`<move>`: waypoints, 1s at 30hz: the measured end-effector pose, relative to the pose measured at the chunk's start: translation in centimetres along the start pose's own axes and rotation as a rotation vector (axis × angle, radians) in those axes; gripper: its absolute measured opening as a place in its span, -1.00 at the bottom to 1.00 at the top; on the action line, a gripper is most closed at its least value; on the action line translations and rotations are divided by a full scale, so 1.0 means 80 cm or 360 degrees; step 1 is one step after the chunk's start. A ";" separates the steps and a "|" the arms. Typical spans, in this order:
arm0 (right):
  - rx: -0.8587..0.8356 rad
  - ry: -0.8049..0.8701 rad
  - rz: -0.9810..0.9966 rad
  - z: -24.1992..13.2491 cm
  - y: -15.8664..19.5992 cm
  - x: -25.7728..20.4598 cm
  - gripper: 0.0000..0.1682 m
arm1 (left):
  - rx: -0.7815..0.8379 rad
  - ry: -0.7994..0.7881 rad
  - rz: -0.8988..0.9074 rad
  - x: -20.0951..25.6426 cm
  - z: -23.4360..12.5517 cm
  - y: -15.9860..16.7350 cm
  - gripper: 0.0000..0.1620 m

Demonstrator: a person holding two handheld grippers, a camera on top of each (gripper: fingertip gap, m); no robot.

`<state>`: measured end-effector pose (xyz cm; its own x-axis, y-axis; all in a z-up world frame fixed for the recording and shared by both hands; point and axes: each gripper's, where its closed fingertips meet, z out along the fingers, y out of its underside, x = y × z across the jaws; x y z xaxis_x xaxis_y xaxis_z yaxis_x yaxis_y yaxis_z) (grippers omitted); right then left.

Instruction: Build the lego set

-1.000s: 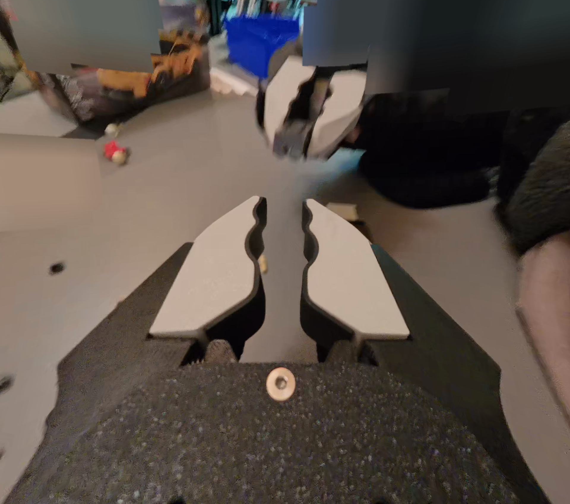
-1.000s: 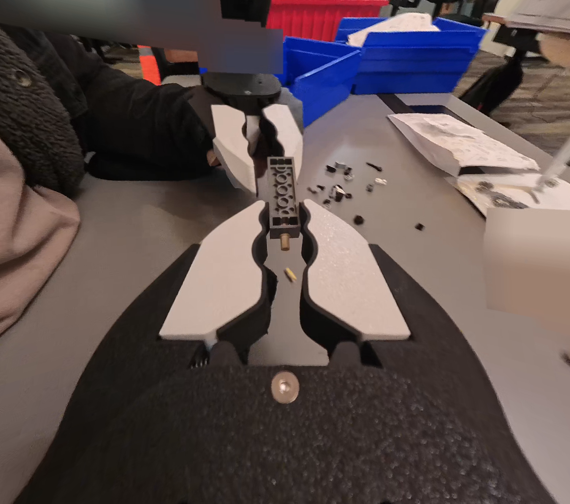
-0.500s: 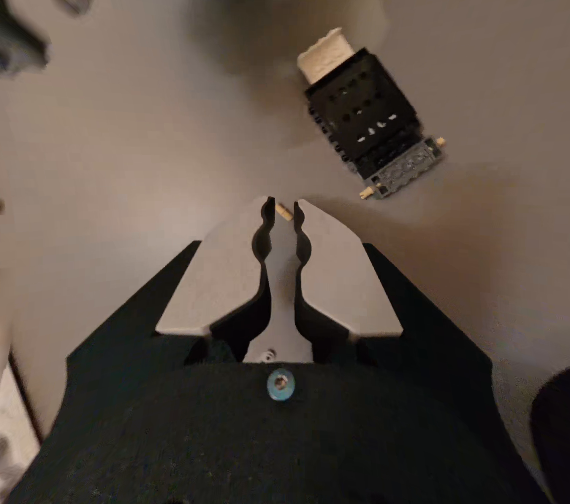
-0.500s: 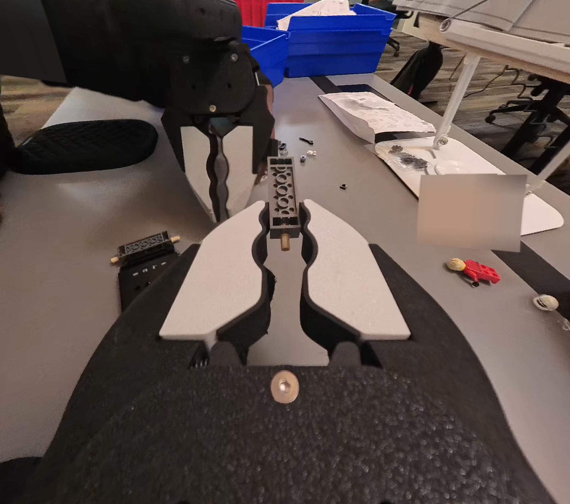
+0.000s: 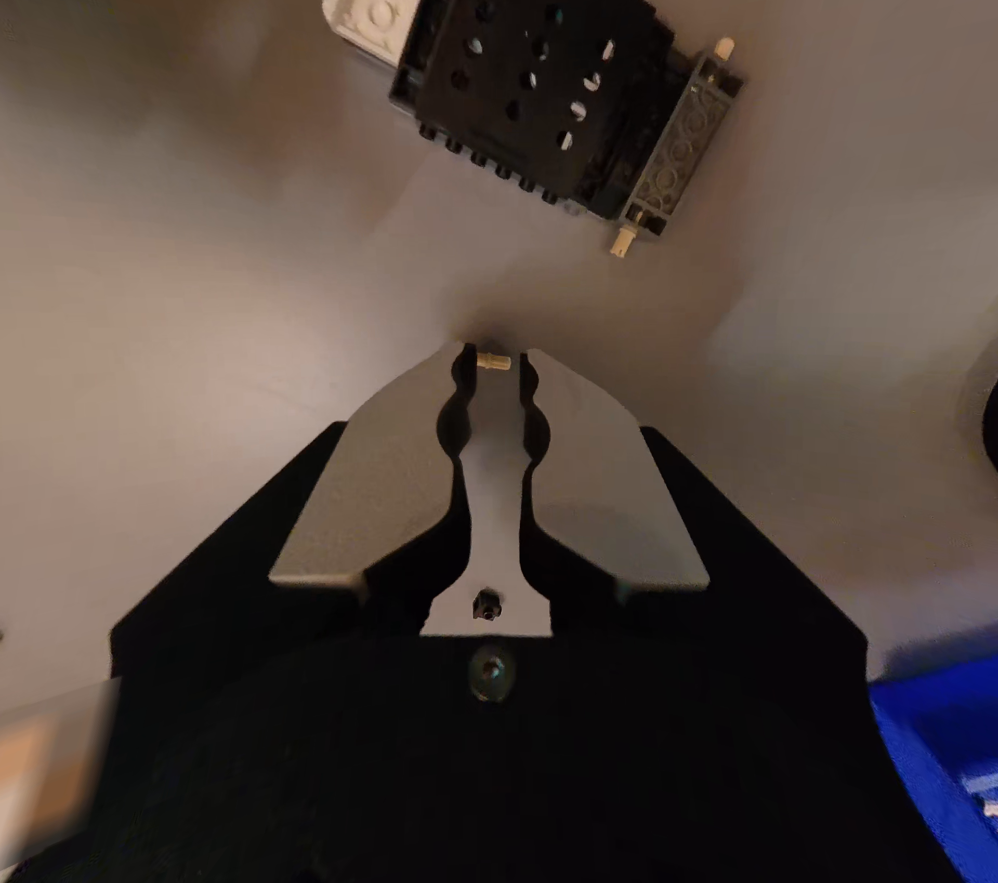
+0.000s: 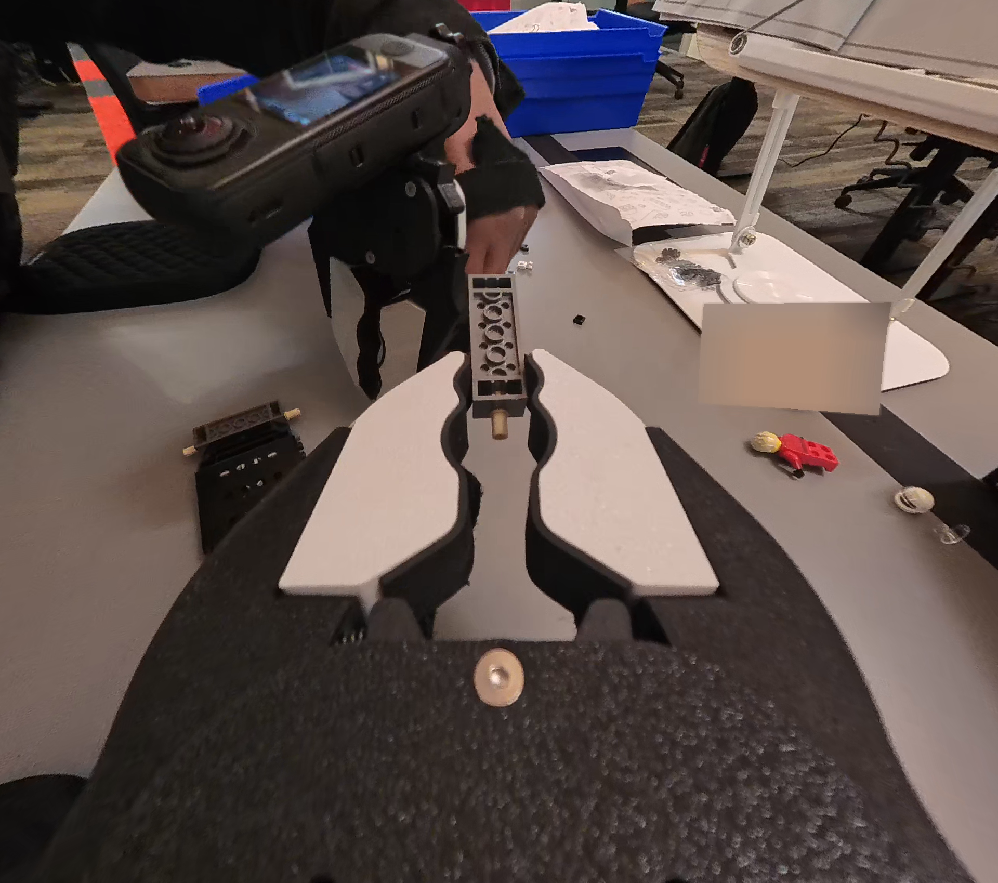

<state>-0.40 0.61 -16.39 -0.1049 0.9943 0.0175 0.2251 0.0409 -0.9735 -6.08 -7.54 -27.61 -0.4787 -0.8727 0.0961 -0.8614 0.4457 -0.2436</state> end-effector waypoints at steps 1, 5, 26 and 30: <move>0.0000 0.0000 0.0003 0.000 0.000 0.000 -0.80 | -0.0023 -0.0002 0.0008 -0.001 0.002 0.003 -0.81; 0.0001 -0.0002 0.0019 0.000 0.002 0.002 -0.80 | -0.0028 -0.0037 -0.0044 -0.003 0.000 0.010 -0.85; -0.0008 -0.0017 0.0030 0.002 0.005 -0.001 -0.80 | 0.0148 -0.0275 -0.0487 -0.003 0.005 0.012 -0.98; -0.0005 -0.0020 0.0030 0.002 0.005 -0.002 -0.80 | 0.0210 -0.0317 -0.0488 0.000 0.008 -0.001 -0.80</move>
<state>-0.48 0.48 -16.78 -0.1130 0.9936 -0.0040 0.2303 0.0223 -0.9729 -5.92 -7.67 -28.19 -0.1488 -0.9889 -0.0024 -0.9239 0.1399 -0.3562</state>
